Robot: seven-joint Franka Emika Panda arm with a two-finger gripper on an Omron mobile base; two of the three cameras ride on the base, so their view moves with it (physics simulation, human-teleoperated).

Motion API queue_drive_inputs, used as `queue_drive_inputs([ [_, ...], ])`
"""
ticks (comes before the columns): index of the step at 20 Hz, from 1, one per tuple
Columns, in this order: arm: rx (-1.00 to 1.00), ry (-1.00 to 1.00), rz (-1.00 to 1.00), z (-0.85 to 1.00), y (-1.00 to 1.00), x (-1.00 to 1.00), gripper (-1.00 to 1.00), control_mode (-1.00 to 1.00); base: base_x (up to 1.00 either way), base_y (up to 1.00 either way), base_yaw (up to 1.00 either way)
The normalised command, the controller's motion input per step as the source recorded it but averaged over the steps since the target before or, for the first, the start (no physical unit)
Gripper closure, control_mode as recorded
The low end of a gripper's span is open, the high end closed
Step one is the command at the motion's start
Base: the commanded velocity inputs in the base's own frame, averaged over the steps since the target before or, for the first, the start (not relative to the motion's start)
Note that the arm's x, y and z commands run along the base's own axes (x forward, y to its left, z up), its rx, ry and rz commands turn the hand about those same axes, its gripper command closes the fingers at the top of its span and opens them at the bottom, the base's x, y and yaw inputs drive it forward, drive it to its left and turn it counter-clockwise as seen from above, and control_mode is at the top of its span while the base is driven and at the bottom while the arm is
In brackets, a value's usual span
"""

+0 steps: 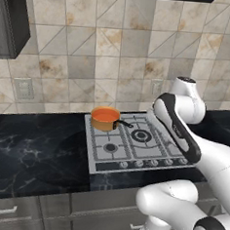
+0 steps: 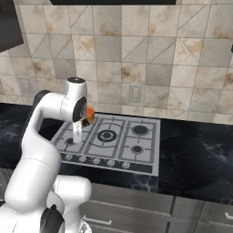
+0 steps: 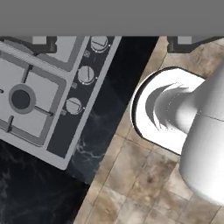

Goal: Wait until the marinara sauce is simmered to a deep red color and then turn off the stove.

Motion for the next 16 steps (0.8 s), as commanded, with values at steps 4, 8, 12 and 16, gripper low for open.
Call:
queue_drive_inputs([
  [4, -0.02, -0.11, 0.35, -0.28, -0.01, 0.00, -1.00, -1.00, 0.00, 0.00, 0.00],
  [8, -0.06, -0.19, 0.22, -0.39, 0.00, 0.00, -1.00, -1.00, 0.00, 0.00, 0.00],
  [12, -0.09, -0.17, 0.19, -0.40, 0.00, 0.04, -1.00, -1.00, 0.00, 0.00, 0.00],
  [16, -0.04, -0.12, 0.18, -0.35, 0.00, 0.07, -1.00, -1.00, 0.00, 0.00, 0.00],
])
